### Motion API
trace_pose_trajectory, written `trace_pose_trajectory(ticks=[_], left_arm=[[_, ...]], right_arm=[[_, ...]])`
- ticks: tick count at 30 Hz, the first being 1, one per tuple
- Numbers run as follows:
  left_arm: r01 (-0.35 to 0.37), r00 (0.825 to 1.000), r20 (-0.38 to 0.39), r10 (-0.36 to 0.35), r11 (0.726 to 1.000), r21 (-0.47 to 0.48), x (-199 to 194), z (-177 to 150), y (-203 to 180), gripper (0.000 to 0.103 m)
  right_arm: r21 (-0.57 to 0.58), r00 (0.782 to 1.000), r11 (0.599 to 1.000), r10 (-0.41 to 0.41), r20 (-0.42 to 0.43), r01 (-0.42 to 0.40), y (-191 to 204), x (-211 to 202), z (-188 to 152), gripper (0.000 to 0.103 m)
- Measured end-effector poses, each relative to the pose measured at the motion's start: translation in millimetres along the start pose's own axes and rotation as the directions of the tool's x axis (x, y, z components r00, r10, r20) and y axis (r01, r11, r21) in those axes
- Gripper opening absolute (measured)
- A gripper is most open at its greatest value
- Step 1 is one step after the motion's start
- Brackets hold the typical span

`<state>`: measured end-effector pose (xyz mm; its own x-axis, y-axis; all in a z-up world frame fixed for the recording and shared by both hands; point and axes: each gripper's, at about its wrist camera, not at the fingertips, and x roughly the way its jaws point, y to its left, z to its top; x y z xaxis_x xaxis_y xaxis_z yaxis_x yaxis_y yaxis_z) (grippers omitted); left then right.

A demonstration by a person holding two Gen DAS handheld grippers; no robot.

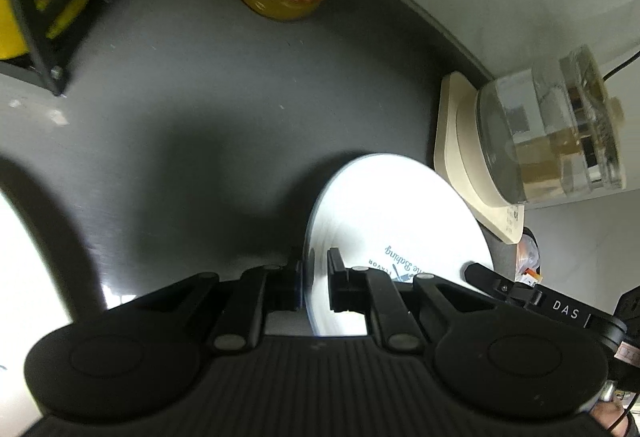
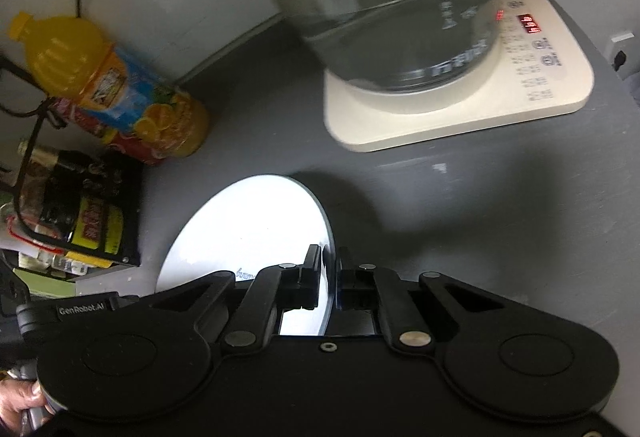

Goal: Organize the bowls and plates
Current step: 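Lift the 'BAKERY' plate and lower it onto the 'Sweet' plate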

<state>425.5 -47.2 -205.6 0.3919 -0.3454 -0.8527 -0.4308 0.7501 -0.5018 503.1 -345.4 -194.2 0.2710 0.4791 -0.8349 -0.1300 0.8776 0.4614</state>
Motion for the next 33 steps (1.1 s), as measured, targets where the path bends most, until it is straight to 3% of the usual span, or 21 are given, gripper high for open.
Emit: trace_pose_trajectory(ticks=[15, 20, 33], left_arm=[[0.020, 0.997, 0.080, -0.019, 1.000, -0.017, -71, 3, 61, 0.010], [0.018, 0.995, 0.101, -0.015, 0.999, -0.028, -94, 1, 89, 0.010], [-0.007, 0.991, 0.130, 0.020, 0.995, -0.097, -138, -15, 163, 0.010]], right_arm=[[0.007, 0.997, 0.997, 0.079, 0.010, -0.080, 68, 5, -41, 0.008], [-0.044, 0.995, 0.994, 0.100, 0.021, -0.099, 102, 7, -55, 0.008], [-0.105, 0.988, 0.983, 0.151, -0.031, -0.153, 160, 24, -93, 0.008]])
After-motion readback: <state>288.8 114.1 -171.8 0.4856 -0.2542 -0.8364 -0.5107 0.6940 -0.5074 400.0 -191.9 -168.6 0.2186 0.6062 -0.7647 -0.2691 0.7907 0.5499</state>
